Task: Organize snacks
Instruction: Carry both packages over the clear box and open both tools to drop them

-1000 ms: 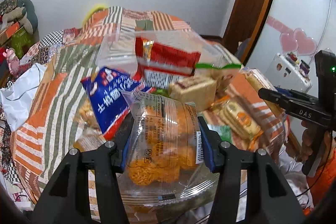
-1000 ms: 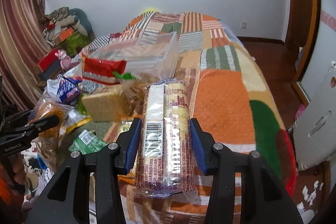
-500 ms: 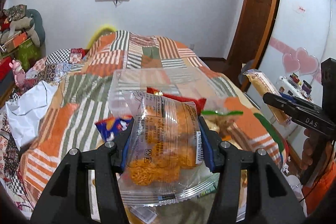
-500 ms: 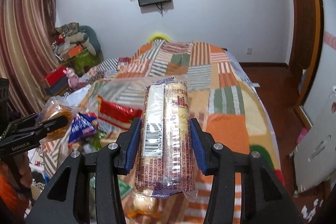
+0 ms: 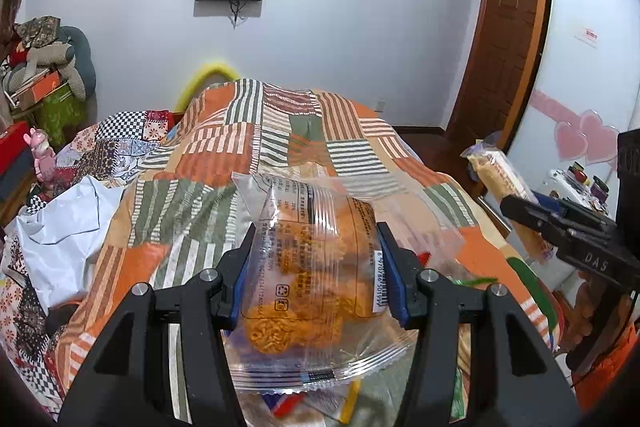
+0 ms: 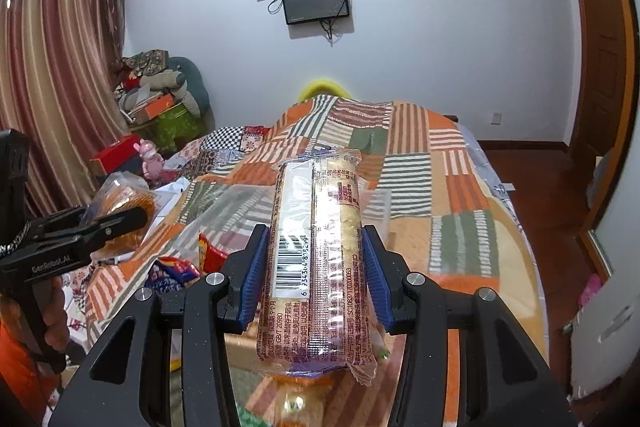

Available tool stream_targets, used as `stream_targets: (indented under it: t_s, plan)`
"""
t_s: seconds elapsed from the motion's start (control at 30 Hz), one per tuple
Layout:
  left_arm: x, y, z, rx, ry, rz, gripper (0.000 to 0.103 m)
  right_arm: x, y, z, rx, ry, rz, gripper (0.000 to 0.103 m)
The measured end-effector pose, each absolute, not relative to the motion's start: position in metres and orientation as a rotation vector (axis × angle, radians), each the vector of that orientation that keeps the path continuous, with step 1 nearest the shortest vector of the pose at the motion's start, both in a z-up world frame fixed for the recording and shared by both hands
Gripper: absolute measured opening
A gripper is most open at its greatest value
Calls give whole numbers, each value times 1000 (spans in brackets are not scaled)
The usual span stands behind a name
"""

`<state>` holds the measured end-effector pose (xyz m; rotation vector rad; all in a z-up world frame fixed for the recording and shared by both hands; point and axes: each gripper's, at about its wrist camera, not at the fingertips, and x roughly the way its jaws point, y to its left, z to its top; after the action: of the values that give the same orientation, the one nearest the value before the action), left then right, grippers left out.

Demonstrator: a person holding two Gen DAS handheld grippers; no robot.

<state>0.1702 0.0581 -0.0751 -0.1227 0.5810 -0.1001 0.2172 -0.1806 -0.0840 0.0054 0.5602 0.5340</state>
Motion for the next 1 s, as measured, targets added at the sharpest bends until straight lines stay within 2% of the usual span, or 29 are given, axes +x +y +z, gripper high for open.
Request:
stream_targets:
  t_s: [0.43, 1.0]
  plan:
    - [235, 73, -80, -130, 646, -98, 54, 259, -167, -94, -3, 625, 555, 42]
    - [301, 79, -131, -156, 879, -153, 54, 306, -150, -123, -38, 815, 600, 42]
